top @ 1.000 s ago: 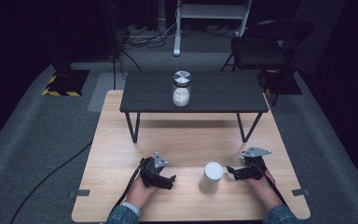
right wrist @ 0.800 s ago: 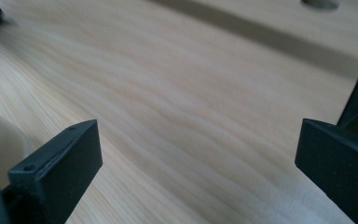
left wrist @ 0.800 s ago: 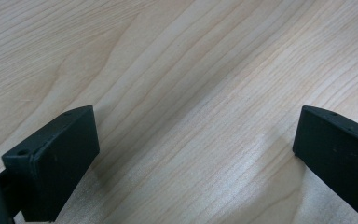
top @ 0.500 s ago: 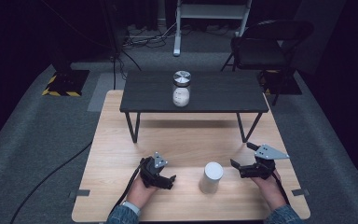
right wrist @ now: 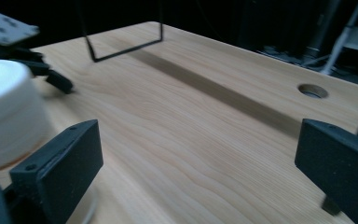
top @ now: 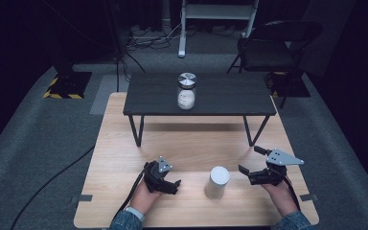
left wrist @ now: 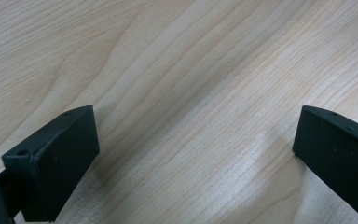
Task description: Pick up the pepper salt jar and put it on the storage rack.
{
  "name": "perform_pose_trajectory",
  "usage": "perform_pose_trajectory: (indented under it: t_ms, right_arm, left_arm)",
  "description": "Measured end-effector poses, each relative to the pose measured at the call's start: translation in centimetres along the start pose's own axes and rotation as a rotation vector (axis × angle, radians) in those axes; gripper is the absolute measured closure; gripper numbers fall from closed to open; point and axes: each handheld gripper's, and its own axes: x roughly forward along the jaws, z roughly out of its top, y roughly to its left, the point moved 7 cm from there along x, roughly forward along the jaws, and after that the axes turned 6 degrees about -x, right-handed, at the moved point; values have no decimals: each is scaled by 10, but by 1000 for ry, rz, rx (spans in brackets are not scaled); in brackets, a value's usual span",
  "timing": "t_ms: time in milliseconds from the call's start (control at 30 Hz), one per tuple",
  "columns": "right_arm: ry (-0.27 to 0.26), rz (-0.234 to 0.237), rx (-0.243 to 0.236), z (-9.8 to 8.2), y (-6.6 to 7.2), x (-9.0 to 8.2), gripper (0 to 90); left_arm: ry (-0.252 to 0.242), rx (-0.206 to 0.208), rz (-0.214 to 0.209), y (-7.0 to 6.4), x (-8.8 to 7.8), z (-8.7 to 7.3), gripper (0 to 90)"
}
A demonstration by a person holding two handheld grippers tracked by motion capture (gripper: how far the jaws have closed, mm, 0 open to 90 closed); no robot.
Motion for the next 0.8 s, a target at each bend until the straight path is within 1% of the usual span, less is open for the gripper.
perform_pose_trajectory:
  t_ms: [100,233,467,667,800]
  right_arm:
    - [-27,39,-10,3,3,-1,3]
    - [-58,90,-26,8,9,2,3]
    - [-114,161,-36,16,19,5,3]
    - [-123,226,-64,23,31,13,3]
    - [-123,256,-80,26,39,18,3]
  left_arm:
    - [0,0,0,0,0,0,1]
    - [0,1,-1,0,0,0,1]
    - [0,1,-1,0,0,0,1]
    - [0,1,-1,0,0,0,1]
    - [0,1,-1,0,0,0,1]
